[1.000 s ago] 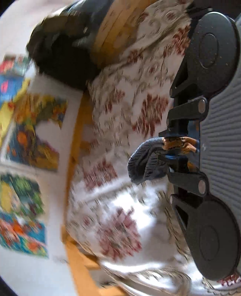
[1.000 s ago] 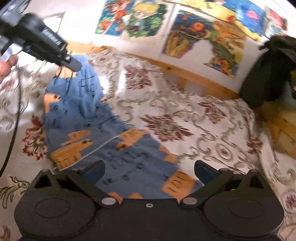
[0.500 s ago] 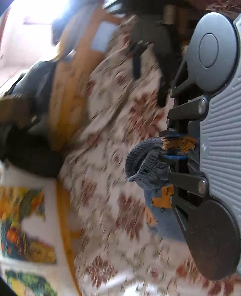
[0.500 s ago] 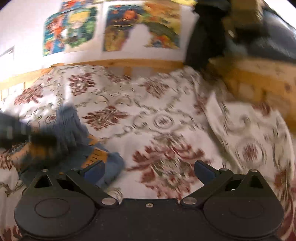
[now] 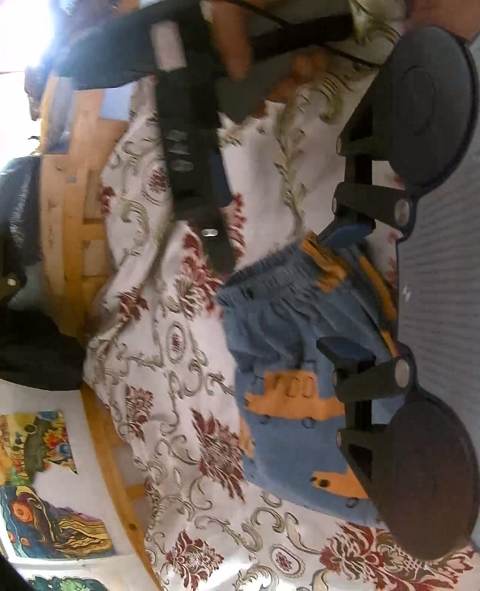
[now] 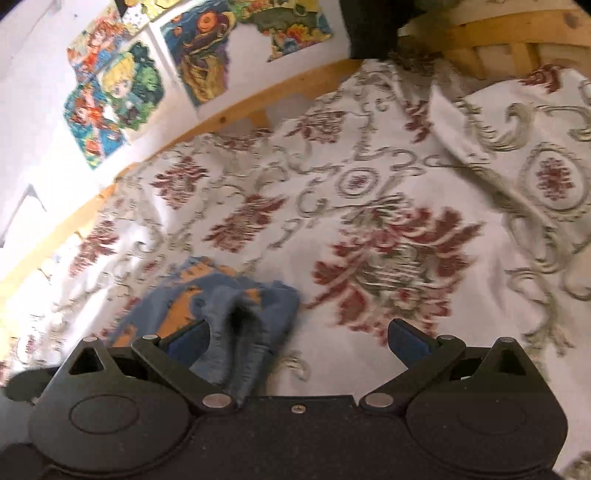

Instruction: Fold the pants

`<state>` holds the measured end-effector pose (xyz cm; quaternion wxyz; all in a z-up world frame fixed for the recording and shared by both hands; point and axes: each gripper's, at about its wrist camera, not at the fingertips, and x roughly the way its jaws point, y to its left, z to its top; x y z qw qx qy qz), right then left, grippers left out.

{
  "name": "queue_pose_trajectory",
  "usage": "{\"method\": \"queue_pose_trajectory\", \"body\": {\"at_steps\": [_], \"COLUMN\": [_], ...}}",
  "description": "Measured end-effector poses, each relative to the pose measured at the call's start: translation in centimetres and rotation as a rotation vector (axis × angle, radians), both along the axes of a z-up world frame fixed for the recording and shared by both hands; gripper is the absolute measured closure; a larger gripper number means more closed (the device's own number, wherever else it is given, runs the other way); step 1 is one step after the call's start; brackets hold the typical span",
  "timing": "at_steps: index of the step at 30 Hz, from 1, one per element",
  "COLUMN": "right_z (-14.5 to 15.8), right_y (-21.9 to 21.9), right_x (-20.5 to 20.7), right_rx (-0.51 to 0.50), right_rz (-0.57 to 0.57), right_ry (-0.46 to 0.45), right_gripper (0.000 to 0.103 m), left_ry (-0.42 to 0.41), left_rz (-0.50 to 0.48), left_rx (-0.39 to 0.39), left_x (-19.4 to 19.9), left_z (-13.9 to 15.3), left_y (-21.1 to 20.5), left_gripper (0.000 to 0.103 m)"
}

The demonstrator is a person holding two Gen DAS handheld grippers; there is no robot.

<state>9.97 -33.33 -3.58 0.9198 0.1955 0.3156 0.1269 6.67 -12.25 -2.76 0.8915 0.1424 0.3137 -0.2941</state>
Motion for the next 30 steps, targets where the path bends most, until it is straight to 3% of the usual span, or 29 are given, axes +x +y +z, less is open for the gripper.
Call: {"method": "queue_pose_trajectory", "body": {"at_steps": [5,8,12,15,17,18,19,21,24,26,28,30], "right_z": [0.5,0.6,0.3,-0.9,-1.5,-1.7,-1.7,-1.4,-0.4,0.6,1.4,1.8], "right_y": [1.7,3.0,3.3,2.3,1.7,1.4,1.1,0.6,1.0,2.4,4.3,6.4], "right_x": [1.5,2.6,3.3,3.4,3.2,3.0,2.6,1.8,0.3,-0.6,-1.1,-1.4], "right_rx": [0.068,0.042,0.000,0.009,0.014,0.018,0.019,-0.007,-0.108,-0.201,-0.264,-0.315], "right_rz": [0.094,0.128,0.083,0.040,0.020,0.009,-0.011,-0.047,-0.041,-0.015,0.019,0.057], "right_ry": [0.000,0.008,0.026,0.061,0.079,0.080,0.081,0.074,0.033,-0.023,-0.072,-0.112], "right_gripper": [0.005,0.018,0.072,0.078,0.077,0.071,0.054,0.035,0.031,0.021,0.013,0.008], "left_ry": [0.029,0.053,0.089,0.104,0.109,0.116,0.124,0.156,0.168,0.095,0.020,0.017], "left_rz": [-0.008,-0.024,-0.051,-0.070,-0.078,-0.086,-0.094,-0.107,-0.114,-0.053,0.065,0.208], "left_rx": [-0.014,-0.023,-0.041,-0.033,-0.028,-0.025,-0.018,-0.011,-0.050,-0.069,-0.083,-0.098], "left_x": [0.7,0.6,0.5,0.5,0.5,0.4,0.4,0.3,0.4,0.5,1.1,2.7], "left_z": [-0.4,-0.7,-1.1,-1.5,-1.4,-1.2,-0.9,0.2,2.7,4.3,4.8,4.5], "left_y": [0.2,0.3,0.5,0.5,0.5,0.6,0.7,1.6,3.9,6.1,8.3,10.2], "left_gripper": [0.046,0.048,0.047,0.045,0.045,0.044,0.043,0.042,0.033,0.012,0.008,0.008]}}
